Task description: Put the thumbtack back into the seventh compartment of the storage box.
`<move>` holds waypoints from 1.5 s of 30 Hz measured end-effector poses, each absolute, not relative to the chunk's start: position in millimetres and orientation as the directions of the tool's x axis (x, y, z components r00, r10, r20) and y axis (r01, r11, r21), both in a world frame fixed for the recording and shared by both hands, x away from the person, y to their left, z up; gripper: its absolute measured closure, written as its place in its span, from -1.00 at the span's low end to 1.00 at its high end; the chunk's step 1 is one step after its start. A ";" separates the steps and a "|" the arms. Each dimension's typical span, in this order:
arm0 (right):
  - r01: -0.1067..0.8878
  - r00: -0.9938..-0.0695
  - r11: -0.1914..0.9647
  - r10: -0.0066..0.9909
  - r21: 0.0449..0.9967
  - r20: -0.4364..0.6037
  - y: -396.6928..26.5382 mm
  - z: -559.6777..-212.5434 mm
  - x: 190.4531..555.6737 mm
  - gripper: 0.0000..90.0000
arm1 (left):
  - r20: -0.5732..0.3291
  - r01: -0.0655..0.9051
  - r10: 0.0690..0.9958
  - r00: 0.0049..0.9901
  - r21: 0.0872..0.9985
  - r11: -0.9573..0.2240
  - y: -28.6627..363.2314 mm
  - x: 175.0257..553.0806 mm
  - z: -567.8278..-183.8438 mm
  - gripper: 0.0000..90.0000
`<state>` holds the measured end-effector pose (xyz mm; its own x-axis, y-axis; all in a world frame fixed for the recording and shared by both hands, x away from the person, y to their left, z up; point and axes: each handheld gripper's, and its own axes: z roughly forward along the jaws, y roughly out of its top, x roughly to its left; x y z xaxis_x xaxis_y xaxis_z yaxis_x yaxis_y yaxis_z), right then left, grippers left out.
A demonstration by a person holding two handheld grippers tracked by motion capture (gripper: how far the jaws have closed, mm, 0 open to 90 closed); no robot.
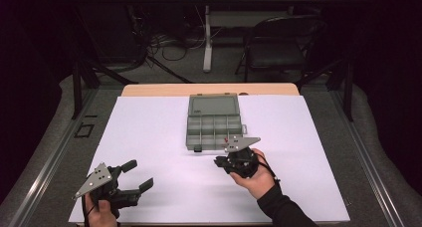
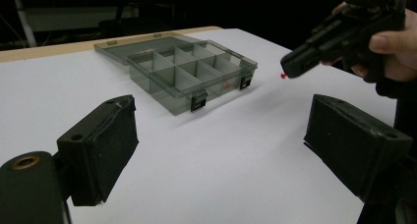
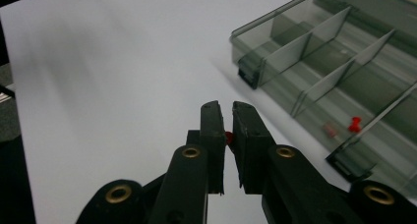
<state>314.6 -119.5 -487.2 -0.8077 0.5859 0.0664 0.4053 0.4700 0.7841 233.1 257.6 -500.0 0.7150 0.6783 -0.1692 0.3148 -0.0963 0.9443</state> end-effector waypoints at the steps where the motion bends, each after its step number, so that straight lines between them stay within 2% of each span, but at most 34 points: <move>1: 0.410 -0.802 0.466 0.593 0.784 0.067 -119.7 -484.3 318.6 0.86 | -0.169 0.316 0.680 0.714 0.944 -0.097 257.7 233.3 -500.2 -0.73; 14: 0.448 -0.740 0.451 0.672 0.772 0.037 -118.3 -468.8 364.7 0.86 | -0.171 0.319 0.681 0.712 0.943 -0.096 258.6 233.5 -500.4 -0.73; 26: 0.515 -0.681 0.437 0.731 0.738 0.043 -115.3 -485.8 398.1 0.86 | -0.175 0.321 0.682 0.710 0.942 -0.093 259.8 233.9 -500.9 -0.73; 45: 0.566 -0.647 0.443 0.761 0.696 0.041 -111.5 -509.9 413.3 0.84 | -0.179 0.324 0.677 0.714 0.942 -0.093 261.9 234.4 -501.1 -0.73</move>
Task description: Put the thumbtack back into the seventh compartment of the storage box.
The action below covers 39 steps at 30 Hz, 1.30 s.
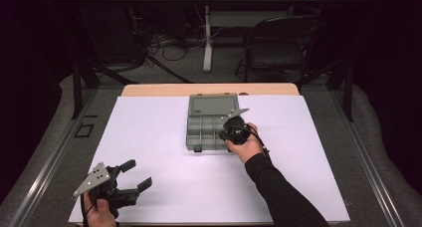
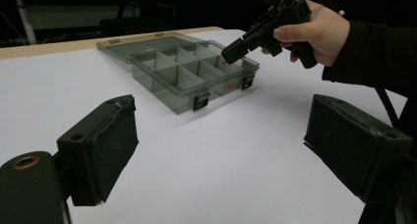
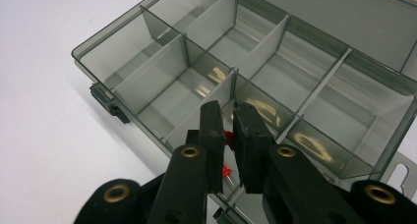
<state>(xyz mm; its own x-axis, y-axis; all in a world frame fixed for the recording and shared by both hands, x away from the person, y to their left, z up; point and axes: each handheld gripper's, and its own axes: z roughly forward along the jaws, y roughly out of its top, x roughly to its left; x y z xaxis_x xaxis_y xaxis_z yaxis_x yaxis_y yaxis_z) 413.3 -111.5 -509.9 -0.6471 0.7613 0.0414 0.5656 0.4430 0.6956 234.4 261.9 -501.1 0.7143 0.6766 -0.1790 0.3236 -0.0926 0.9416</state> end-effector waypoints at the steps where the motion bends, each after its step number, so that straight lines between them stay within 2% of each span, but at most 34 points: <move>1: 0.566 -0.646 0.444 0.762 0.694 0.040 -111.3 -510.1 413.4 0.83 | -0.177 0.322 0.681 0.711 0.943 -0.090 261.5 234.2 -501.1 -0.73; 8: 0.557 -0.649 0.445 0.760 0.701 0.033 -110.8 -509.1 411.4 0.62 | -0.178 0.322 0.681 0.710 0.943 -0.089 261.4 234.0 -501.0 -0.73; 17: 0.535 -0.643 0.415 0.765 0.735 0.036 -115.0 -499.0 404.0 0.12 | -0.177 0.322 0.683 0.709 0.942 -0.090 261.6 233.9 -501.1 -0.73; 22: 0.487 -0.645 0.412 0.765 0.770 -0.002 -117.6 -493.2 394.5 0.06 | -0.179 0.322 0.682 0.709 0.943 -0.088 261.2 233.4 -501.0 -0.73; 27: 0.486 -0.644 0.395 0.765 0.780 0.014 -124.1 -488.5 382.3 -0.11 | -0.177 0.321 0.683 0.709 0.943 -0.089 261.0 233.3 -501.1 -0.73; 30: 0.471 -0.647 0.365 0.762 0.803 0.034 -130.6 -485.1 372.4 -0.33 | -0.175 0.322 0.682 0.710 0.942 -0.093 260.7 233.4 -501.0 -0.72; 32: 0.464 -0.658 0.367 0.752 0.806 0.037 -135.0 -483.9 366.1 -0.62 | -0.177 0.323 0.682 0.710 0.942 -0.092 260.3 233.5 -501.0 -0.72; 39: 0.429 -0.668 0.353 0.744 0.831 0.029 -143.2 -479.3 338.2 -0.68 | -0.174 0.321 0.680 0.713 0.942 -0.096 258.5 233.2 -500.7 -0.72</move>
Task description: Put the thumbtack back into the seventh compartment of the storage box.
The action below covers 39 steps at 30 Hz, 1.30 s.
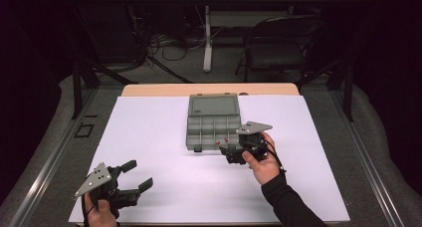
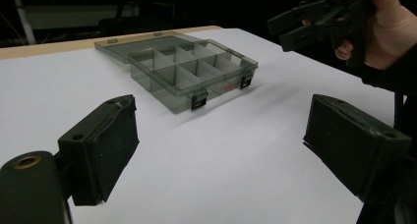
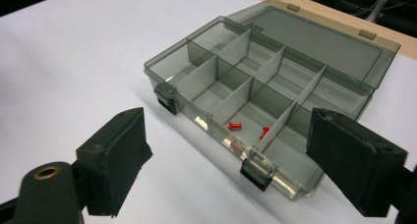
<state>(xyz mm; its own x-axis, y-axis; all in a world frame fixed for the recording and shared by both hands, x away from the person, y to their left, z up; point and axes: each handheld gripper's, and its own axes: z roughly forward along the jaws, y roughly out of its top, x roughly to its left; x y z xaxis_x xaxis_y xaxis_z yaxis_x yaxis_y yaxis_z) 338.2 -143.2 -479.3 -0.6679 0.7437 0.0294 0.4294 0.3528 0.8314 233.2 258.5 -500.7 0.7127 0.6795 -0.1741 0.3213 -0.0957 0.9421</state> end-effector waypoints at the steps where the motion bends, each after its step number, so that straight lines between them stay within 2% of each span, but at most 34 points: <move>1: 0.425 -0.667 0.341 0.744 0.838 0.036 -144.3 -478.9 334.1 -0.70 | -0.173 0.321 0.680 0.713 0.942 -0.097 258.4 233.1 -500.6 -0.72; 3: 0.419 -0.667 0.330 0.744 0.846 0.040 -147.2 -477.9 326.4 -0.74 | -0.173 0.321 0.679 0.714 0.942 -0.097 258.3 233.0 -500.6 -0.72; 7: 0.407 -0.679 0.325 0.732 0.854 0.046 -154.4 -476.6 309.7 -1.00 | -0.171 0.320 0.675 0.718 0.942 -0.102 258.5 232.9 -500.5 -0.72; 26: 0.335 -0.657 0.290 0.753 0.896 0.002 -197.0 -484.3 239.5 -1.00 | -0.170 0.323 0.680 0.713 0.941 -0.103 255.5 234.0 -501.1 -0.72; 39: 0.364 -0.636 0.253 0.771 0.896 0.041 -213.3 -498.6 237.7 -1.00 | -0.165 0.323 0.684 0.710 0.940 -0.109 256.6 235.6 -501.7 -0.72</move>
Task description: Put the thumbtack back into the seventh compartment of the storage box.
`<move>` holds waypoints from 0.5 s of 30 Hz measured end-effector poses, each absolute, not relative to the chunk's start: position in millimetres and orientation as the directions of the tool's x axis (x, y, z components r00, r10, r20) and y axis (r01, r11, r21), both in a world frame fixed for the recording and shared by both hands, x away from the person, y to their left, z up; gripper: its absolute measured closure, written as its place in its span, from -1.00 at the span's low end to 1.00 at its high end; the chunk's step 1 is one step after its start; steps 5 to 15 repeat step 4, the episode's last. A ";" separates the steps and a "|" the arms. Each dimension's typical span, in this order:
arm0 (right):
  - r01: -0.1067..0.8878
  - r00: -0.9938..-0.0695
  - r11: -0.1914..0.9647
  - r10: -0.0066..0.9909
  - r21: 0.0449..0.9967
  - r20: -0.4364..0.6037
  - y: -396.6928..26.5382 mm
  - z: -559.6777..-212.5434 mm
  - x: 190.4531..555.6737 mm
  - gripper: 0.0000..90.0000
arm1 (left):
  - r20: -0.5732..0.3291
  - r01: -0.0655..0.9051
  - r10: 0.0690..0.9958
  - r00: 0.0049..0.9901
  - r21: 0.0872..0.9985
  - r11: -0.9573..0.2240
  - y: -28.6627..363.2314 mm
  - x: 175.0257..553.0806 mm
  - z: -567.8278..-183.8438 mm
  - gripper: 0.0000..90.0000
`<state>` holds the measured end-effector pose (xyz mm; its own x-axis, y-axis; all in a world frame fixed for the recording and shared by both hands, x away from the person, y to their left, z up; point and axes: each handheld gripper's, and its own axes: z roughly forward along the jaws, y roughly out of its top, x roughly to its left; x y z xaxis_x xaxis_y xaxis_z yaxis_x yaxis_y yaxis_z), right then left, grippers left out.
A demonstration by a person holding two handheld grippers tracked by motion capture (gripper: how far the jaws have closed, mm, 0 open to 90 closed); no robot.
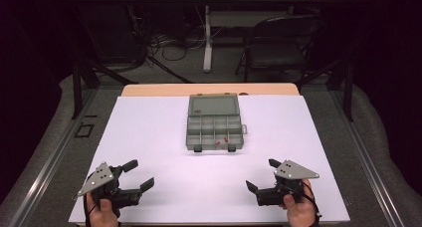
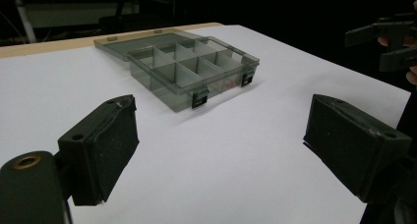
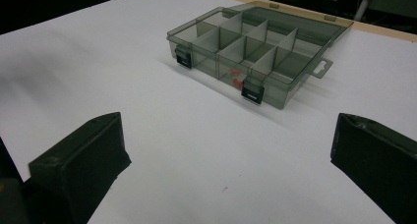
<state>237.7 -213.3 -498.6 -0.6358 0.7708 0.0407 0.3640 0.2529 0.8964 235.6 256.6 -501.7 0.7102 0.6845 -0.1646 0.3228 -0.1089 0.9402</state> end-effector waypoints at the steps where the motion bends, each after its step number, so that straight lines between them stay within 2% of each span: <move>1: 0.370 -0.631 0.246 0.775 0.896 0.048 -213.5 -499.1 237.7 -1.00 | -0.167 0.323 0.685 0.709 0.940 -0.105 257.0 235.7 -501.8 -0.72; 15: 0.367 -0.625 0.243 0.779 0.898 0.045 -215.8 -499.6 238.7 -1.00 | -0.169 0.322 0.690 0.704 0.941 -0.099 258.3 236.7 -501.6 -0.72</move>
